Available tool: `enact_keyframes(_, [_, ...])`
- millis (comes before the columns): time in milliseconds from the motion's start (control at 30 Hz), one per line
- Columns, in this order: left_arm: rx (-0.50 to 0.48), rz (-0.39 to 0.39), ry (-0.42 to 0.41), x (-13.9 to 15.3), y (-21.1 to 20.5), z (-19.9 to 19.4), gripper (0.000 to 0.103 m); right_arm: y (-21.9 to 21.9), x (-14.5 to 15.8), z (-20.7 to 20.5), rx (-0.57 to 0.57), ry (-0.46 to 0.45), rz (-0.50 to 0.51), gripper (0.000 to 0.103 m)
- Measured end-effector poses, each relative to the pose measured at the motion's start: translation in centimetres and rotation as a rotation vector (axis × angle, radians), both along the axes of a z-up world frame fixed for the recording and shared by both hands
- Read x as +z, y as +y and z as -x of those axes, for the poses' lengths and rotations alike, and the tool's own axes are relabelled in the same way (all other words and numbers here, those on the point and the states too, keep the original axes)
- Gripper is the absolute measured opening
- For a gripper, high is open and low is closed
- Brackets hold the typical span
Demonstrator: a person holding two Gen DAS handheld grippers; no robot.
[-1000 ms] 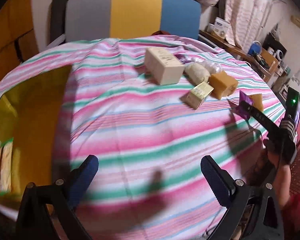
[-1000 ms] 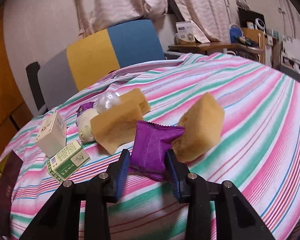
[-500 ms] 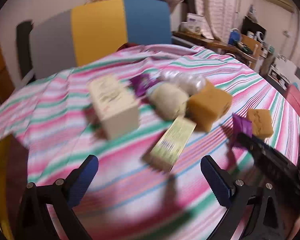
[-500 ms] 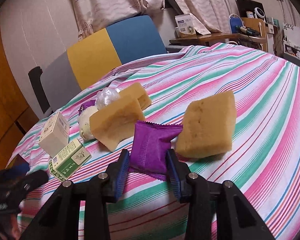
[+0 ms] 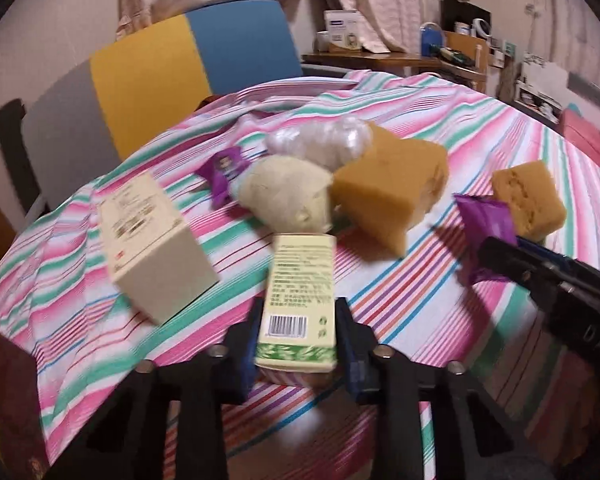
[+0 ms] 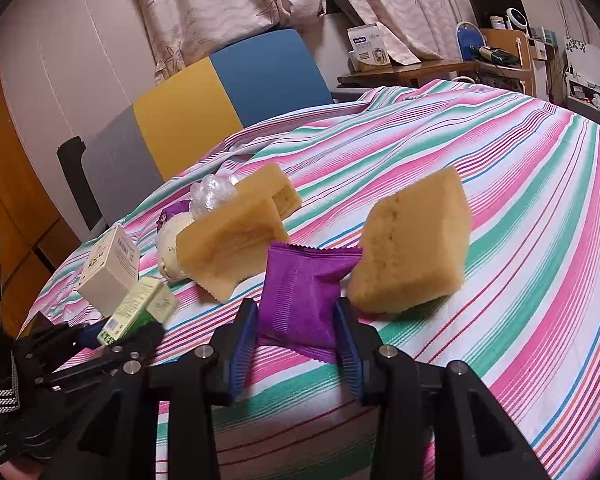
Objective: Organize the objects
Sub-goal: 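Grasp the purple sachet with the right tool while the left tool grasps the green box, then carry the green box with the left tool while the right tool carries the purple sachet to the tray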
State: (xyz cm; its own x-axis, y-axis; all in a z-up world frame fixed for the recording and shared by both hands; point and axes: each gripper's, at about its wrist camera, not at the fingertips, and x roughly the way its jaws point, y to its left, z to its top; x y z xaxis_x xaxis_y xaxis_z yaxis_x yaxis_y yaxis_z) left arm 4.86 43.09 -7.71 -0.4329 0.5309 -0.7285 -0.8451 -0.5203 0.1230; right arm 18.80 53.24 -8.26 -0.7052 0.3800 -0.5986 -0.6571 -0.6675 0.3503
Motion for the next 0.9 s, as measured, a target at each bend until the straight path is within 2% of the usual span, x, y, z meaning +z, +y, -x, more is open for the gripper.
enact_keyframes(300, [0.123,-0.085,0.007,0.0,-5.0,-1.1,0.03,-0.3,0.2,0.2,-0.005,-0.022,-0.022,0.04])
enact_keyframes(433, [0.111,-0.138,0.018,0.3,-7.1,-3.4,0.03,-0.9,0.5,0.6,-0.005,-0.047,-0.059,0.039])
enact_keyframes(500, [0.109,-0.156,0.009,-1.1,-8.8,-4.7,0.031,-1.2,0.6,0.7,-0.001,-0.055,-0.075,0.038])
enact_keyframes(533, [0.105,-0.186,0.04,-0.9,-9.7,-5.6,0.03,-1.5,0.7,0.8,0.001,-0.06,-0.09,0.038])
enact_keyframes(600, [0.116,-0.166,0.071,-1.0,-10.5,-6.8,0.031,-1.9,0.9,0.7,0.007,-0.056,-0.112,0.037])
enact_keyframes(700, [0.117,-0.205,0.043,-1.0,-12.3,-7.9,0.031,-2.1,1.0,1.1,0.013,-0.076,-0.13,0.037])
enact_keyframes(900, [0.159,-0.239,-0.038,0.2,-14.3,-7.2,0.03,-2.0,0.9,1.2,0.009,-0.089,-0.123,0.037])
